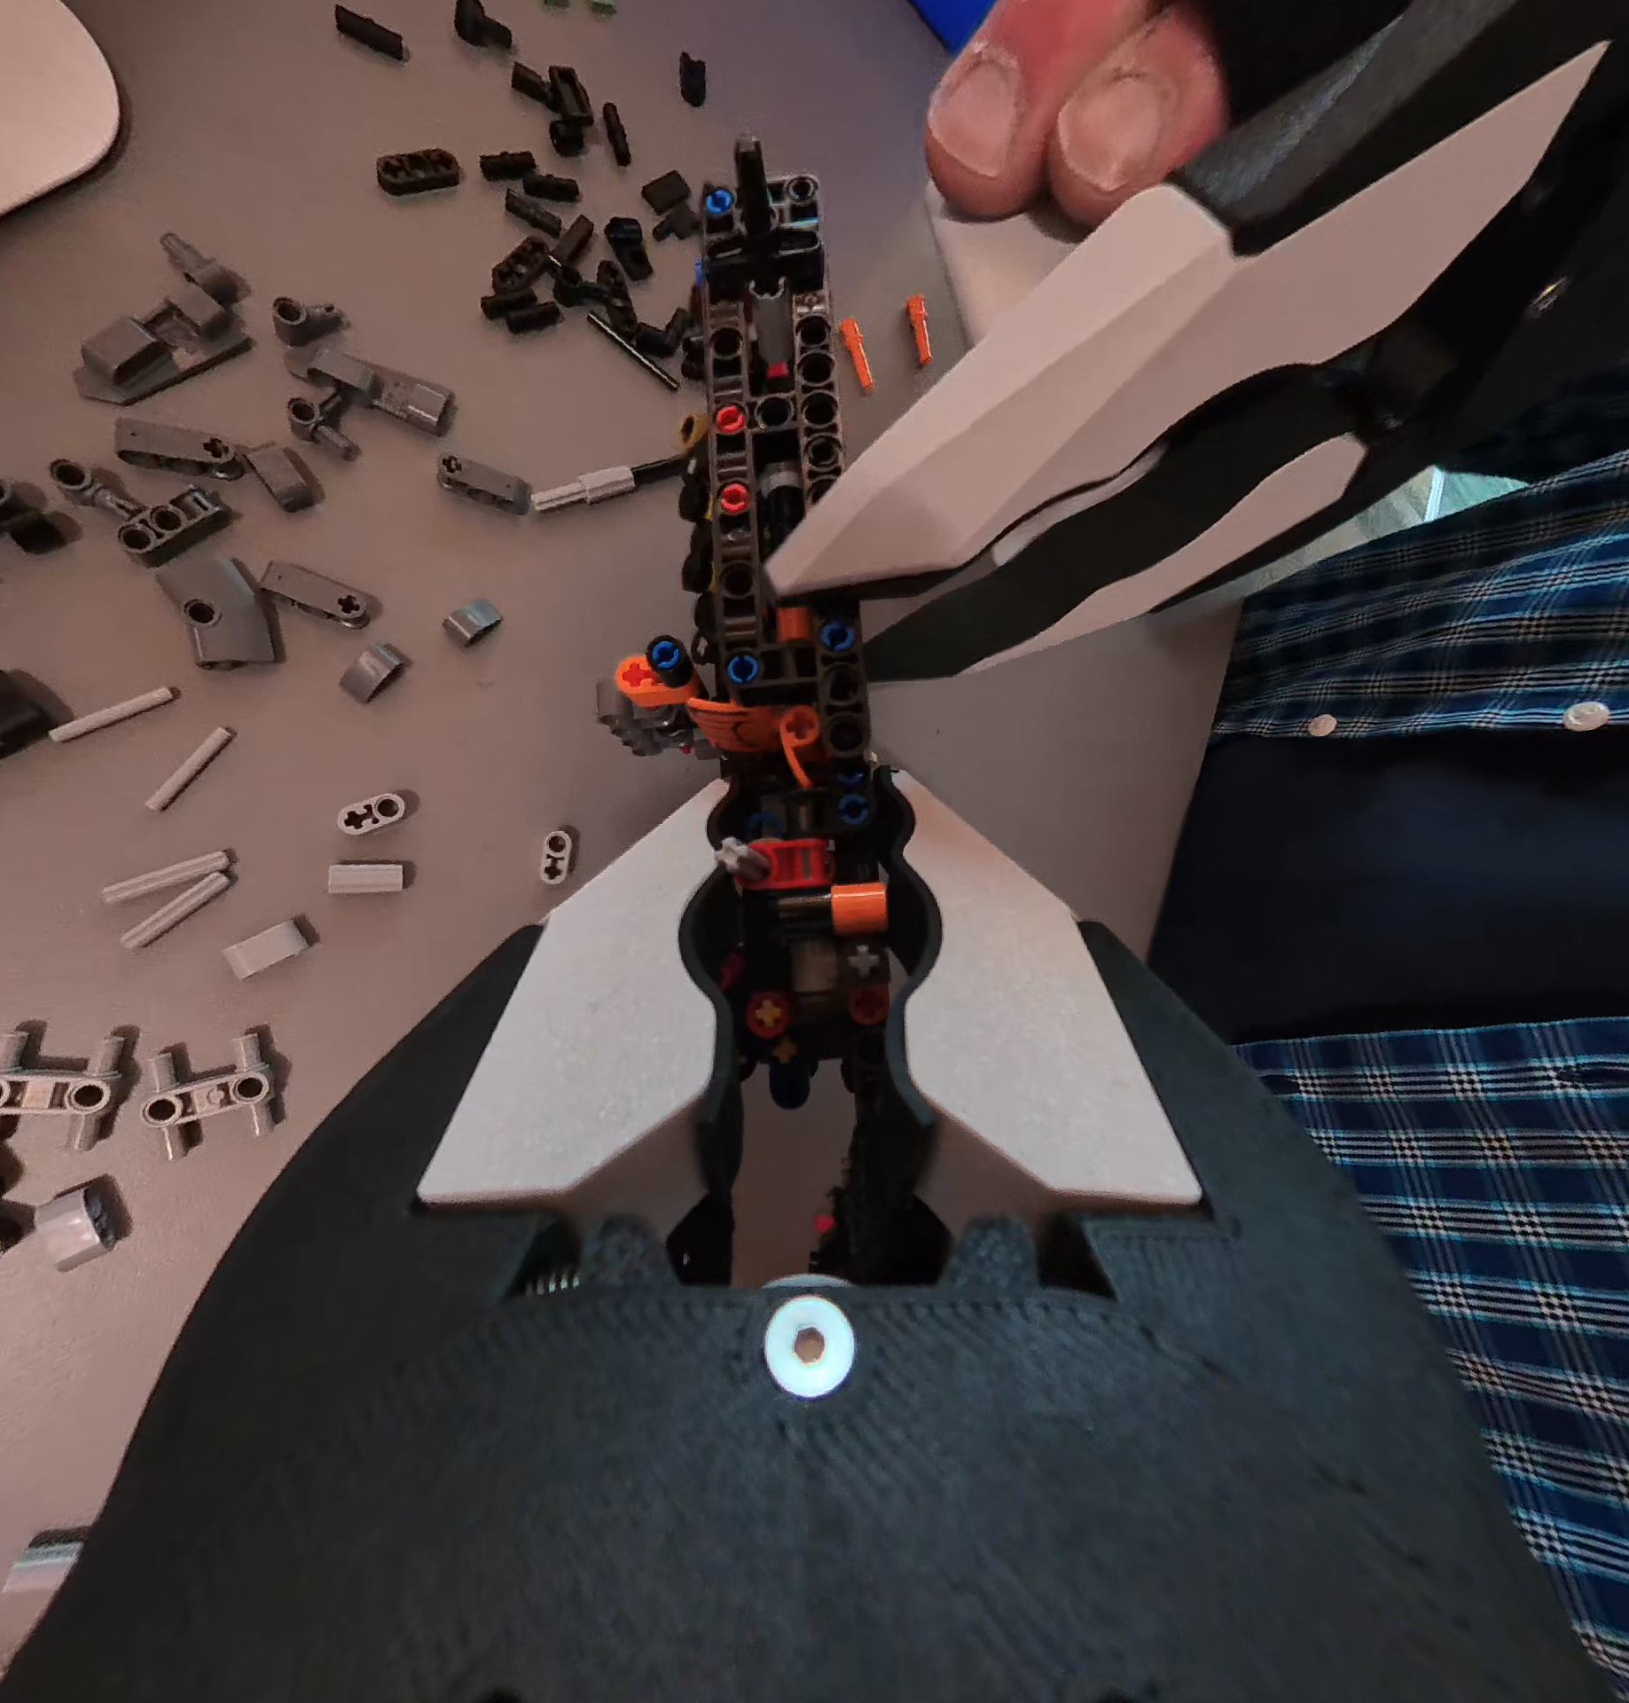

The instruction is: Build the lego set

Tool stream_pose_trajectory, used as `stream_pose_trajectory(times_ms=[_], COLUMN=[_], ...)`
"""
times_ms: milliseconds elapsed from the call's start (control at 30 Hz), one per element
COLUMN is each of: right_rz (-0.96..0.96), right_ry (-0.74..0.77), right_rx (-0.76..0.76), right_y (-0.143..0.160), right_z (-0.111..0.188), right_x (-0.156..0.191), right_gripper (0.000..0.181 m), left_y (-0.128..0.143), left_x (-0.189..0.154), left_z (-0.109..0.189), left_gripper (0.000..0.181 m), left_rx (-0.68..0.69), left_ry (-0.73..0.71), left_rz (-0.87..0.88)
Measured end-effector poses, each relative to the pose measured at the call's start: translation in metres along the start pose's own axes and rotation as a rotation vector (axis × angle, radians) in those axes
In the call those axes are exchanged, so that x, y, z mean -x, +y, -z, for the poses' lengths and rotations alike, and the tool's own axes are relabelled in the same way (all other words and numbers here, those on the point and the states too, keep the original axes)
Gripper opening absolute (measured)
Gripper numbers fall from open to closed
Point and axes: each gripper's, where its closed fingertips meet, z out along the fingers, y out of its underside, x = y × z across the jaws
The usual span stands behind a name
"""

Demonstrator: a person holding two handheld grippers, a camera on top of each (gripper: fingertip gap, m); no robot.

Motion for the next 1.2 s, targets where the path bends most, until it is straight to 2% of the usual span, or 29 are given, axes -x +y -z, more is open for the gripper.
stream_pose_trajectory(times_ms=[300,433,1200], right_rz=[0.074,0.053,0.153], right_ry=[0.061,0.029,0.089], right_rx=[0.072,0.091,0.170], right_y=[0.004,0.007,0.016], right_z=[-0.005,-0.010,-0.014], right_x=[0.004,0.011,0.027], right_gripper=[0.029,0.028,0.027], left_y=[0.002,0.006,0.015], left_x=[0.002,0.005,0.007], left_z=[-0.003,-0.007,-0.025], left_gripper=[0.026,0.025,0.024], left_rx=[0.035,0.063,0.111], left_ry=[-0.042,-0.090,-0.065], left_rz=[-0.017,-0.036,-0.015])
